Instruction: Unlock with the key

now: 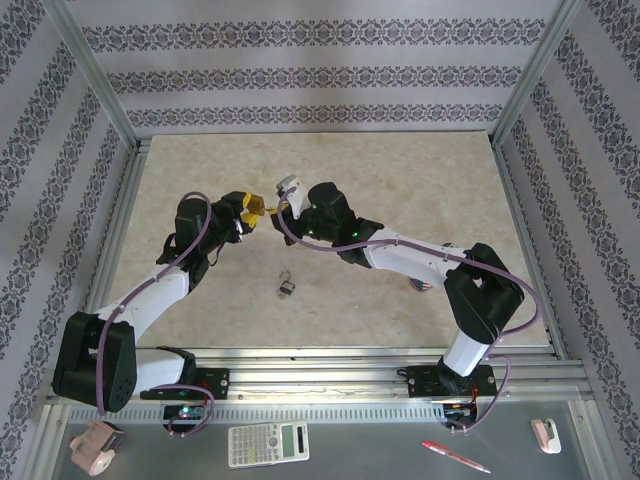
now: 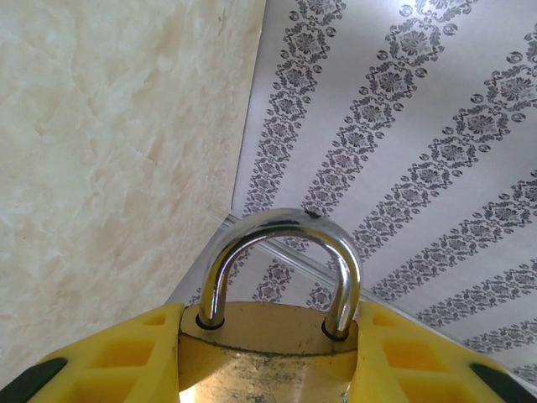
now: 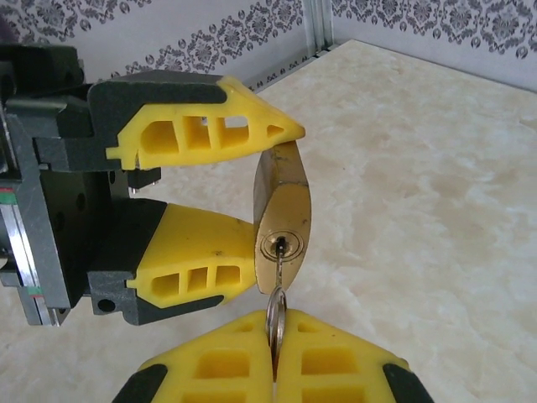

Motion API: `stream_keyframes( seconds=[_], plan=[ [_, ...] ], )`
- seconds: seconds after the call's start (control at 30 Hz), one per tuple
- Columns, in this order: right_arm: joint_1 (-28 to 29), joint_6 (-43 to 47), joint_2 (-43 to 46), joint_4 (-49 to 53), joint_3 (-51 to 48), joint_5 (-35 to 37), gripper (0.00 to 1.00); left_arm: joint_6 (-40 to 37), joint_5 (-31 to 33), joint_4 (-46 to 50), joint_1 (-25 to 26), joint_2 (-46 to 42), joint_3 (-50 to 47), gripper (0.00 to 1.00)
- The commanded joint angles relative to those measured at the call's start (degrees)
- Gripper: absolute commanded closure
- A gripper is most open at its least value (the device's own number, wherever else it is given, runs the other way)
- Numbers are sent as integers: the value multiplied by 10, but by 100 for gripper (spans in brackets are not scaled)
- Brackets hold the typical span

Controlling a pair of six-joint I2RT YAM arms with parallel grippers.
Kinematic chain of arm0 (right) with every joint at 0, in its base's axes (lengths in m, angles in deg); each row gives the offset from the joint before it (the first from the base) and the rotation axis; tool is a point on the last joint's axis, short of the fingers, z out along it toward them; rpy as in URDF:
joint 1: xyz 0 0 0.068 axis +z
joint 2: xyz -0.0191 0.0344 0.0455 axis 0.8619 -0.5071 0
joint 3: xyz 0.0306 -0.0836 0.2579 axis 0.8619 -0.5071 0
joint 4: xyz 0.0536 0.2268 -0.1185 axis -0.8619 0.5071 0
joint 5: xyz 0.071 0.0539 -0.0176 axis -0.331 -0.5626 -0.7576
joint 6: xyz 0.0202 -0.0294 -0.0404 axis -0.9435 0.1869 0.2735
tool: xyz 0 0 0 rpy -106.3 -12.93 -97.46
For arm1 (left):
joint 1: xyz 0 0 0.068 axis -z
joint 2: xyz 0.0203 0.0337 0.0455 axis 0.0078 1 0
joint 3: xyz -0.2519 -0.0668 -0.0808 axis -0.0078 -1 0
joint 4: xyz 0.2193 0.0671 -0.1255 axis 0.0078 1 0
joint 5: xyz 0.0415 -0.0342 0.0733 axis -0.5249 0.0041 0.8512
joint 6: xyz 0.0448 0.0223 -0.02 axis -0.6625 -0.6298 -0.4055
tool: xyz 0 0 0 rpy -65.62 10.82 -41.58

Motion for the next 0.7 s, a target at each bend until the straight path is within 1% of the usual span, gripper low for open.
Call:
stream_keyframes(
  seconds=[0.0,0.17,0.33,0.53,0.6,0.67],
  plan=[
    [39,71,6,6,7,-57,100,-11,-88,-27,27,-16,36,100],
    [51,124,7,28,7,-35,100,-32,-96,19,29,-19,50,100],
    [50,120,1,22,15,-21,100,-46,-94,34,34,-18,70,100],
    [41,79,-19,7,30,-42,100,-52,-93,13,47,-12,68,100],
    [26,39,-23,-12,29,-69,100,-65,-95,-11,49,-7,65,100],
    [6,-8,-25,-27,30,-105,100,-67,-104,-56,48,7,57,100]
  ],
)
